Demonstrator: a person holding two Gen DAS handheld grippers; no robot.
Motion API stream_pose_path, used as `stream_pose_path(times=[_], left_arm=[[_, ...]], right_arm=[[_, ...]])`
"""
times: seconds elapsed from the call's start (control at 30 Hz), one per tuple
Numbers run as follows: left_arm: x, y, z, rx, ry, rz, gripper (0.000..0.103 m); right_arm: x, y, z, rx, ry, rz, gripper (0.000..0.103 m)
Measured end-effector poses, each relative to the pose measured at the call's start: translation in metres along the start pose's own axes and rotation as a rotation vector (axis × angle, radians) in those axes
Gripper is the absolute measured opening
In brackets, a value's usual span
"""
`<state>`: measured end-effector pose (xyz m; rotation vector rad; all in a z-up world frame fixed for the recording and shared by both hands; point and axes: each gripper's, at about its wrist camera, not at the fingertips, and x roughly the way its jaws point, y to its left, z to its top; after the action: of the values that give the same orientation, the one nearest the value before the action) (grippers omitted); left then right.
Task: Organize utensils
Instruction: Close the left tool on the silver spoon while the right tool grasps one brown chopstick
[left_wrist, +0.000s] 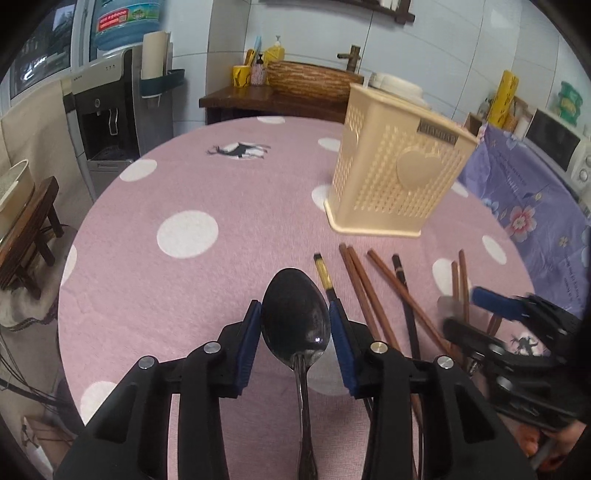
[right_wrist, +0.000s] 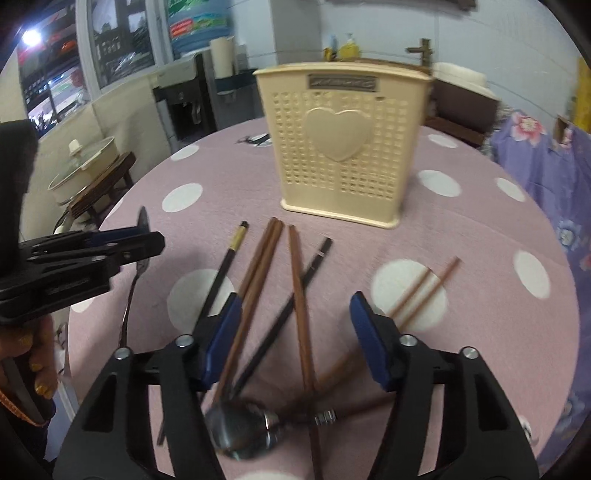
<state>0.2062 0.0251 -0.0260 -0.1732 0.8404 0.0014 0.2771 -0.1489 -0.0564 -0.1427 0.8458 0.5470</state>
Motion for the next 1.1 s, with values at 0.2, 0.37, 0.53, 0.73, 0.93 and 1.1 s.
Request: stream_pose_path(times=[0.2,0.37,0.53,0.73,0.93,1.1], left_arm=[[-0.021,0.008,0.007,-0.003,-0.061,-0.029,0.038],[-0.027,0.014,0.011,-0.002,-0.086,-0.051,0.038],[-0.026,0.016,0.010,-0.003,-0.087,-0.070,0.038],[-0.024,0.020,0.009,-0.011,-0.081,-0.082,0.038],[-0.026,0.019,0.010,-0.008,-0.083,-0.089,0.038],[-0.030,0.016,0.012,0.001,-0.097,-0.093,0.038]], right_arm=[[0.055,0.005,0.037,-0.062,0.129,0.000,0.037],[0.084,0.011,0.048,-0.109,0.192,-0.032,0.027],[0.095,0.016,0.058,-0.127,0.210,-0.038,0.018],[0.106,0.020,0.061,-0.129,0.252,-0.053,0.014],[0.106,0.017,0.060,-0.081,0.255,-0.027,0.008],[0.072,0.004,0.058,-0.020,0.181,0.008,0.008]])
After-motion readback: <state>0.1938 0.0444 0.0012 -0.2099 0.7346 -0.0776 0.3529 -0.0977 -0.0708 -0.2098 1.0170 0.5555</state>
